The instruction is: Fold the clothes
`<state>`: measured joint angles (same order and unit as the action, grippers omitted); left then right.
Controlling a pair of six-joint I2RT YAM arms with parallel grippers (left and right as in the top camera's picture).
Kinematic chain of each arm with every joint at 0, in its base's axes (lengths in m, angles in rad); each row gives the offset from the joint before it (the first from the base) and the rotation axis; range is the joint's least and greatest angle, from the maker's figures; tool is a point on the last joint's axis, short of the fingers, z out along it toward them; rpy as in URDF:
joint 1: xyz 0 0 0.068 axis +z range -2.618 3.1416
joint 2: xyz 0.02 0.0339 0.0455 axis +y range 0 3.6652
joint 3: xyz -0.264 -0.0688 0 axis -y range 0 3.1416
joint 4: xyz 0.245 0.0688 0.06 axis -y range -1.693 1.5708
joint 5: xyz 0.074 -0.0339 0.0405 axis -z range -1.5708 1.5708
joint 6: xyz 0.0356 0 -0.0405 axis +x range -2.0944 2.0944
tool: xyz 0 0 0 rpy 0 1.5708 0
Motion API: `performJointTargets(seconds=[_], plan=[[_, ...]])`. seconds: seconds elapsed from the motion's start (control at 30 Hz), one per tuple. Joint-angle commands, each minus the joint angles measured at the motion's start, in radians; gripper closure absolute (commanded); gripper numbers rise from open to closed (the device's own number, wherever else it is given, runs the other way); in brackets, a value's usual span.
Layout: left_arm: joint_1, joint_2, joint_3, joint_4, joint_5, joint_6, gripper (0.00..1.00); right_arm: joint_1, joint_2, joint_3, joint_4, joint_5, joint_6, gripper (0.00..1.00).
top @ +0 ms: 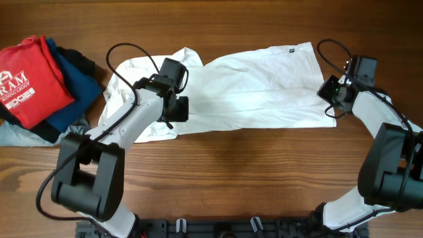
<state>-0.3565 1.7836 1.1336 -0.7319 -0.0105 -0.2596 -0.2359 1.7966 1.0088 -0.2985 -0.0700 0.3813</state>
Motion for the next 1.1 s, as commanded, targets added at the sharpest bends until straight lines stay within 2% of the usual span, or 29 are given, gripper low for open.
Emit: performJointTargets(seconds=[0.0,0.57,0.67,0.7,0.73,0.8,0.93,1.07], plan=[[-0.002,0.062,-0.01,-0.001,-0.024,0.021,0.58,0.003,0.014,0.017,-0.002,0.002,0.01,0.96],[-0.002,0.082,-0.031,-0.019,0.063,0.021,0.57,0.003,0.014,0.017,-0.002,0.002,0.006,0.96],[-0.002,0.082,-0.031,-0.018,0.062,0.021,0.8,0.003,0.014,0.017,-0.002,0.003,0.003,0.96],[-0.002,0.082,-0.031,-0.016,0.061,0.021,0.93,0.003,0.014,0.017,-0.002,0.002,0.003,0.96],[-0.002,0.082,-0.031,-0.014,0.061,0.021,0.96,0.003,0.014,0.017,-0.003,0.002,0.003,0.96],[-0.002,0.08,-0.028,-0.015,0.045,0.021,0.96,0.003,0.014,0.017,-0.003,0.002,-0.005,0.96],[0.009,0.008,0.035,-0.037,-0.106,0.021,0.96,0.003,0.014,0.017,0.002,0.003,-0.014,0.96],[0.045,-0.037,0.055,0.045,-0.156,0.021,0.96,0.003,0.014,0.017,0.033,0.002,-0.011,0.95]])
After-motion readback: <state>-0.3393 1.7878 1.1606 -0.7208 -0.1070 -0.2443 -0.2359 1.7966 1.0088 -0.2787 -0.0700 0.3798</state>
